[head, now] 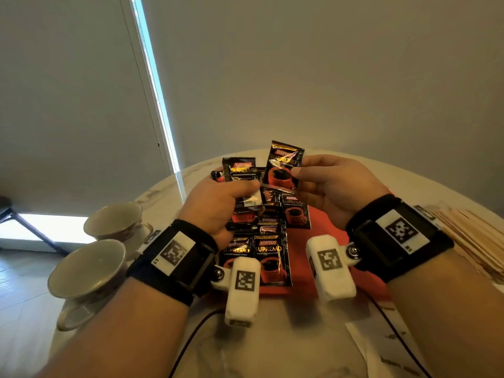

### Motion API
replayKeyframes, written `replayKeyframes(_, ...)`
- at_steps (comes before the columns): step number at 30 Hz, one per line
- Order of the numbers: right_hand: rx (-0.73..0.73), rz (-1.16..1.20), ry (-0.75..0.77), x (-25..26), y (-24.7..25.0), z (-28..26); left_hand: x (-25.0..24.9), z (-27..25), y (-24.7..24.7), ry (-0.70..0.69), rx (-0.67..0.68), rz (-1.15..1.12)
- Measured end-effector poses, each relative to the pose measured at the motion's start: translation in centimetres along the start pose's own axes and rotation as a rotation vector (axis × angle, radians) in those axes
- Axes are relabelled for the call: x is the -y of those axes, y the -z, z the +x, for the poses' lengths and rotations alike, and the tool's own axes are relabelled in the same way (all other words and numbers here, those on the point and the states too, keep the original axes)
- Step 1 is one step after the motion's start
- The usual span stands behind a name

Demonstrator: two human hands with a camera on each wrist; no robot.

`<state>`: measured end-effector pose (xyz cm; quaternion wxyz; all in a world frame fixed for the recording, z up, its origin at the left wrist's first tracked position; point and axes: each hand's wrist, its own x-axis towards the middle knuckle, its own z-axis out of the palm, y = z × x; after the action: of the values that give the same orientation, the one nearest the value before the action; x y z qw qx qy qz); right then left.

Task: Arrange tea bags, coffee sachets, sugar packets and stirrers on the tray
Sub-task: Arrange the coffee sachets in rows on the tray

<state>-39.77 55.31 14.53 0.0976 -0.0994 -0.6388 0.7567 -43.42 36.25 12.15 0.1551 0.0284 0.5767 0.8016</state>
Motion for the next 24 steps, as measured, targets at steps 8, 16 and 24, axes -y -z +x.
replayKeyframes(8, -0.192, -0.183, -0.329, -2.8, 4.3, 1.6, -0.8, 0.9, 1.0, 0.123, -0.076, -0.083)
replayKeyframes(16, -0.12, -0.415, -0.36, -3.2, 3.9, 1.4, -0.8, 1.2, 1.4, 0.103, -0.071, -0.088)
replayKeyframes(24, -0.12, -0.492, -0.383, -2.7, 3.4, 1.5, -0.4, 1.3, 1.3, 0.099, -0.043, -0.073)
